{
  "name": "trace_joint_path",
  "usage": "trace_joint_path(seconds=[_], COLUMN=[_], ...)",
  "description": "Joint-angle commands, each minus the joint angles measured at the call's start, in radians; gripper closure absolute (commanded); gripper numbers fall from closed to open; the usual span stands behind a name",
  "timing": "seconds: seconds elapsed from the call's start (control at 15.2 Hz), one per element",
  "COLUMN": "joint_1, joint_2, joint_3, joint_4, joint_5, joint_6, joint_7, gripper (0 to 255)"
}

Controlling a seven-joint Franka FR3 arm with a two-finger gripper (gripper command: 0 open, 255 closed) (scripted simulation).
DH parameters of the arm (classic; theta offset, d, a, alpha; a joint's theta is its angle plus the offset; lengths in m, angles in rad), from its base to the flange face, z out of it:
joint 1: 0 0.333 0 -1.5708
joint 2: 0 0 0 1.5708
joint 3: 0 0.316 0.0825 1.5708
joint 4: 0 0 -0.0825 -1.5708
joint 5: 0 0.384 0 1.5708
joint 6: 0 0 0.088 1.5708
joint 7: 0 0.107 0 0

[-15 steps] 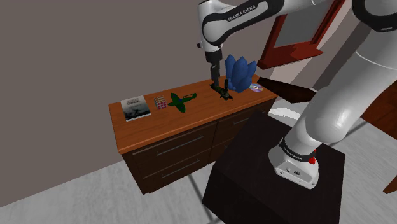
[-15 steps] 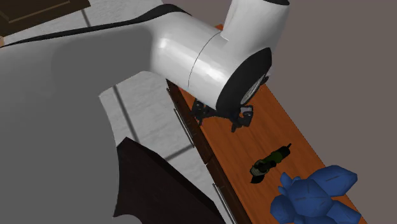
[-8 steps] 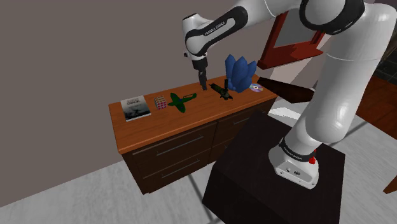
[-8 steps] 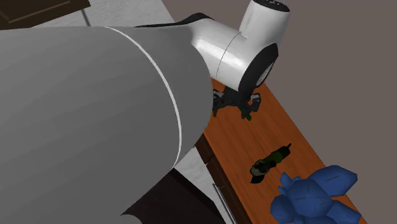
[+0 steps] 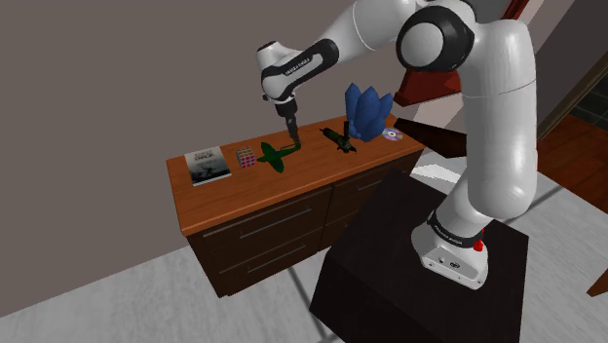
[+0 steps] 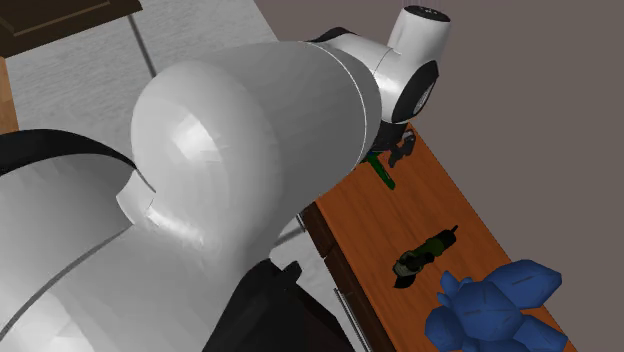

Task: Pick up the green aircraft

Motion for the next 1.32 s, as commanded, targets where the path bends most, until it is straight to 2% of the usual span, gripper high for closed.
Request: trace_joint_path(seconds=[0.0,0.4,0.99,1.06,1.25], joint_1=[0.002,0.018,0.018,0.018,0.018], joint_2=[0.09,0.365,0.438,0.436,0.436], joint_3=[0.006,0.019,0.018,0.018,0.018], joint_4=[0.102,0.449,0.473,0.468,0.468], joint_5=[-0.008,-0.031,-0.033,-0.033,-0.033], joint_6=[-0.016,-0.098,-0.05,-0.047,-0.048], joint_7=[-0.029,-0.112,-0.104,-0.103,-0.103], gripper=[0,0,0,255,255])
